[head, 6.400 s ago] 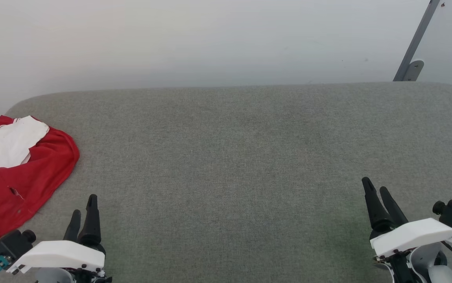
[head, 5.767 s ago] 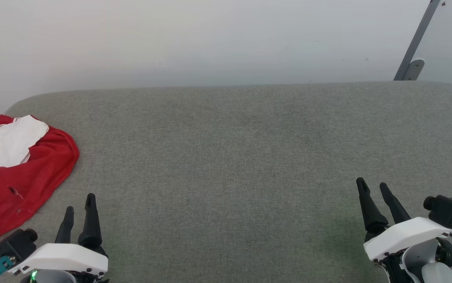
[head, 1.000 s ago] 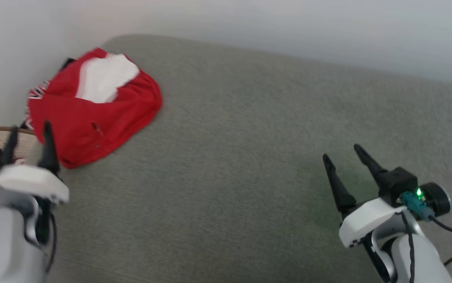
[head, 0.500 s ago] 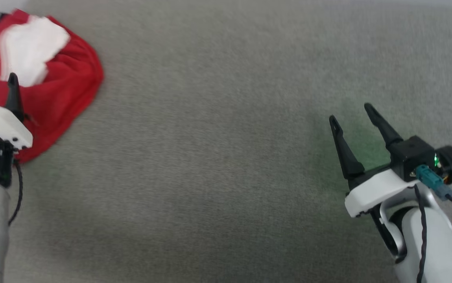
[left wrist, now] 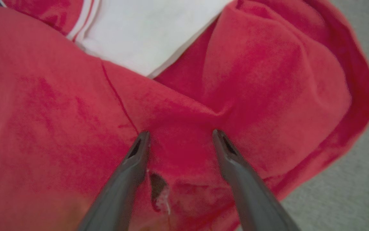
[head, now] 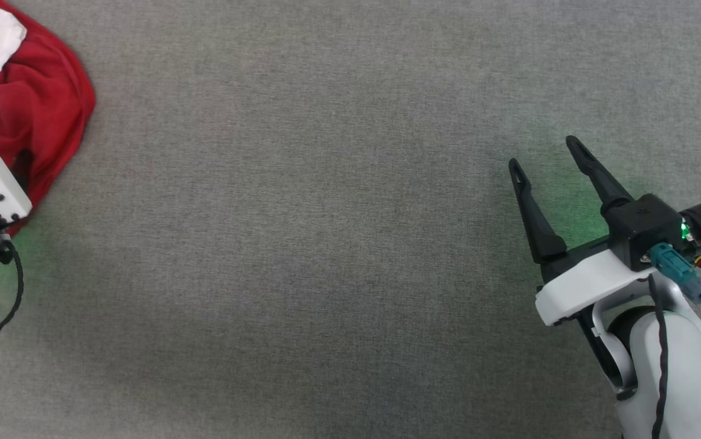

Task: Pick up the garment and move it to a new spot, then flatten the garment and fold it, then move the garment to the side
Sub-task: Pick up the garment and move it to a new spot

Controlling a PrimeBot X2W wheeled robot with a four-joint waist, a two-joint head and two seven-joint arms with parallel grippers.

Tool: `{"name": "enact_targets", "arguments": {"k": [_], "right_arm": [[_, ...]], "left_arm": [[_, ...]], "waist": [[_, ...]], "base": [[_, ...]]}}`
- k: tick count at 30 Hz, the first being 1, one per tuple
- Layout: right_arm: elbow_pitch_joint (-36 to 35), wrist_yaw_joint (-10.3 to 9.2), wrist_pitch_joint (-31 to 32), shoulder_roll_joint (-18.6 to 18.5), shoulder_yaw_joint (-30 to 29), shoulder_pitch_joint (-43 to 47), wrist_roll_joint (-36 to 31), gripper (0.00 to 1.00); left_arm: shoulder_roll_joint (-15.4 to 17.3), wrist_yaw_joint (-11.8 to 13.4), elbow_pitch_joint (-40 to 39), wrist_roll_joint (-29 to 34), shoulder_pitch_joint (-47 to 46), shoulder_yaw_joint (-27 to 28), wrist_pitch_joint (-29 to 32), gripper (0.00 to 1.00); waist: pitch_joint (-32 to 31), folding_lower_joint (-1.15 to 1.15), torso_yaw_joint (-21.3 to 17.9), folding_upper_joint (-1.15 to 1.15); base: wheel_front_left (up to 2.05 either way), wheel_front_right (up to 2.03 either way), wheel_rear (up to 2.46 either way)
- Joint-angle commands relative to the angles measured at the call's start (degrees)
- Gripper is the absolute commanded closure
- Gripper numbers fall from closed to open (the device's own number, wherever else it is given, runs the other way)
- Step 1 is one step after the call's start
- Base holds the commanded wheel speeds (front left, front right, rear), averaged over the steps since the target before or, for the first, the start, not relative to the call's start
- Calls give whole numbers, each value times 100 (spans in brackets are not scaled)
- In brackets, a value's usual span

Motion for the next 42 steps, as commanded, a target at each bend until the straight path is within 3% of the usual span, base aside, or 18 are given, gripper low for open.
{"name": "enact_targets", "arguments": {"k": [1,7,8,9,25,35,42], "right_arm": [[-63,-2,31,7,34,-78,-36,0],[-155,-2,119,1,81,-63,-49,0],[-158,-2,133,9,87,-54,-49,0],[-153,-2,135,16,99,-46,-46,0],[242,-2,-91,119,8,266,149,0],[394,-2,-226,256,-139,487,223,0],[432,-2,-315,348,-226,588,234,0]], "left_arm": [[-27,-10,87,-45,3,1,140,0],[-160,44,282,-67,128,-87,672,0],[-156,78,285,-110,132,-55,606,8],[-156,65,282,-112,142,-65,561,100],[447,3,-95,312,-428,-531,-798,100],[625,-7,-631,560,-796,-1029,-967,100],[751,-9,-1305,522,-966,-1404,-764,100]], "waist": [[18,0,-21,0],[24,0,-82,0],[10,0,-84,0],[-13,0,-86,0],[-1054,0,237,0],[-1628,0,447,0],[-1868,0,471,0]], "base": [[0,0,0],[0,0,0],[0,0,0],[0,0,0],[0,0,0],[0,0,0],[0,0,0]]}}
